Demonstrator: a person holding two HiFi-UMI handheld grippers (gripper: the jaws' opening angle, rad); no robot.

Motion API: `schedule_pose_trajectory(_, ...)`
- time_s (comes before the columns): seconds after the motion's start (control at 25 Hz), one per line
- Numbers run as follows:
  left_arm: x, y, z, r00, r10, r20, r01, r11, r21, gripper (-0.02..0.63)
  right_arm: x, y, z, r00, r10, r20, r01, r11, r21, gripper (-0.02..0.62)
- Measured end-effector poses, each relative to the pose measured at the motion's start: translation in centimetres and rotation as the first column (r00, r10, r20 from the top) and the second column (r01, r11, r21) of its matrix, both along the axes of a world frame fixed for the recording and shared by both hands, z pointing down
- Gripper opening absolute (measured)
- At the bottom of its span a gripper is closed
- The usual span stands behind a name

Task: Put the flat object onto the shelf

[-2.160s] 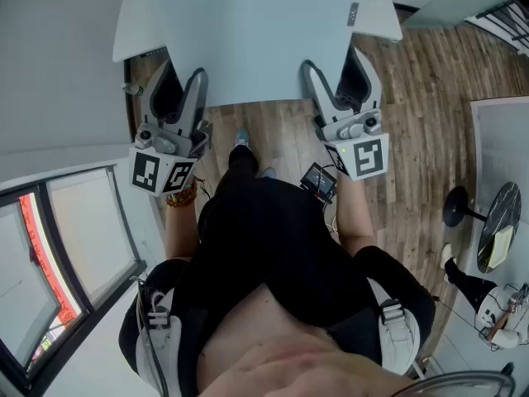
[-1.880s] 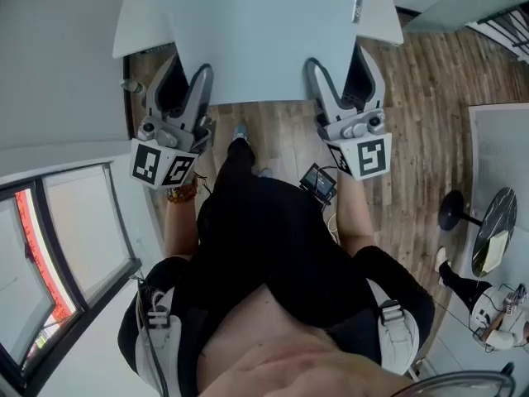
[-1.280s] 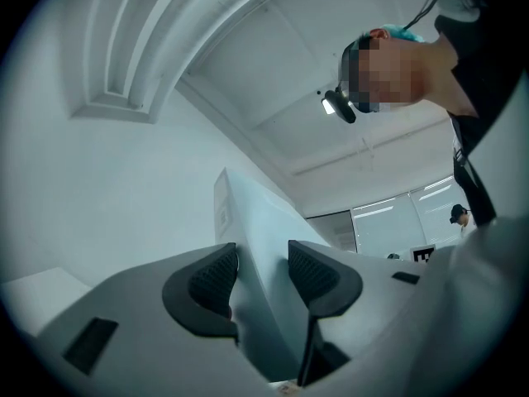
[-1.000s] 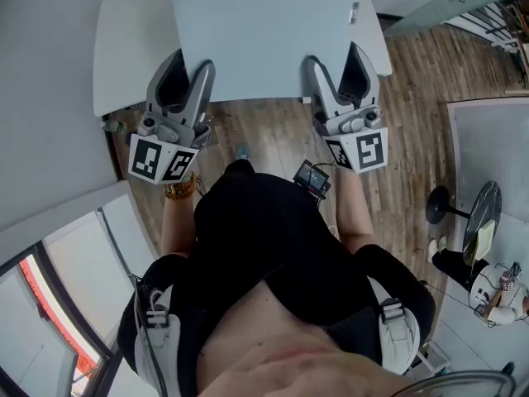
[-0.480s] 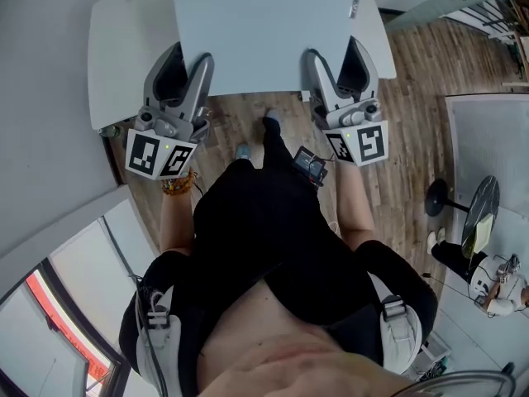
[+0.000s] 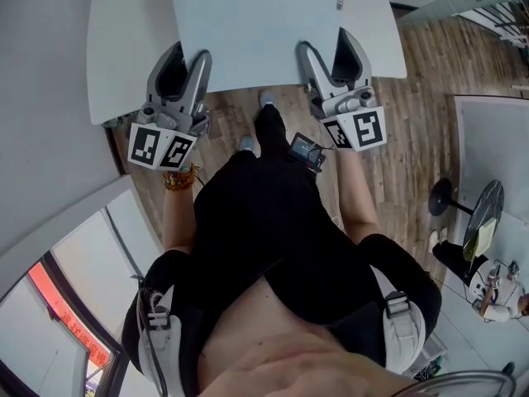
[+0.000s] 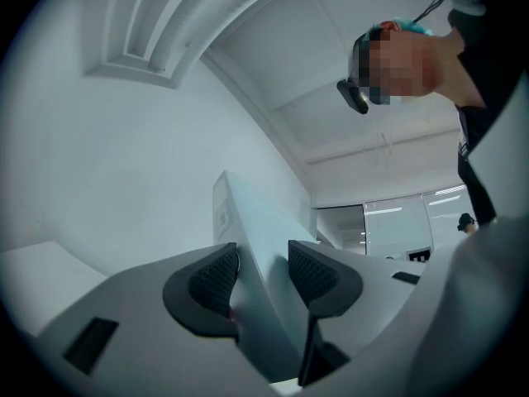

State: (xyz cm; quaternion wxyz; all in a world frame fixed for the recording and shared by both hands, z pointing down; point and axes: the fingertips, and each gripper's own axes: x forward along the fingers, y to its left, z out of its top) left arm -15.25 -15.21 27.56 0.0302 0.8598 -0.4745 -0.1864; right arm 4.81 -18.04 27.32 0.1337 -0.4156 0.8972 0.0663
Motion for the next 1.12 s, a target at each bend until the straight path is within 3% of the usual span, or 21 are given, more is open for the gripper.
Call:
schedule_pose_trajectory(0.24, -0.5, -0.1, 4.5, 1.000, -0.006, -0.010, 0.004, 0.994, -0.105, 0.192, -0.6, -0.4, 4.6, 1.000, -0.010, -0.019, 0.008, 0.995, -0.103, 0.255)
schedule_pose_trajectory(0.64, -0.4, -0.5, 12.3, 0.999, 0.004, -0.042, -0.016, 0.960, -0.279, 0.192, -0.6, -0.7, 11.8, 0.997, -0.019, -0.080, -0.003, 0.966, -0.257, 0.253)
schedule_pose_trajectory(1.12, -0.3, -5.3, 13.7, 1.000, 0.001, -0.030, -0.010, 0.949, -0.314, 0.192, -0.3, -5.7, 13.9, 0.995, -0.032, -0.091, 0.001, 0.948, -0.318, 0.255)
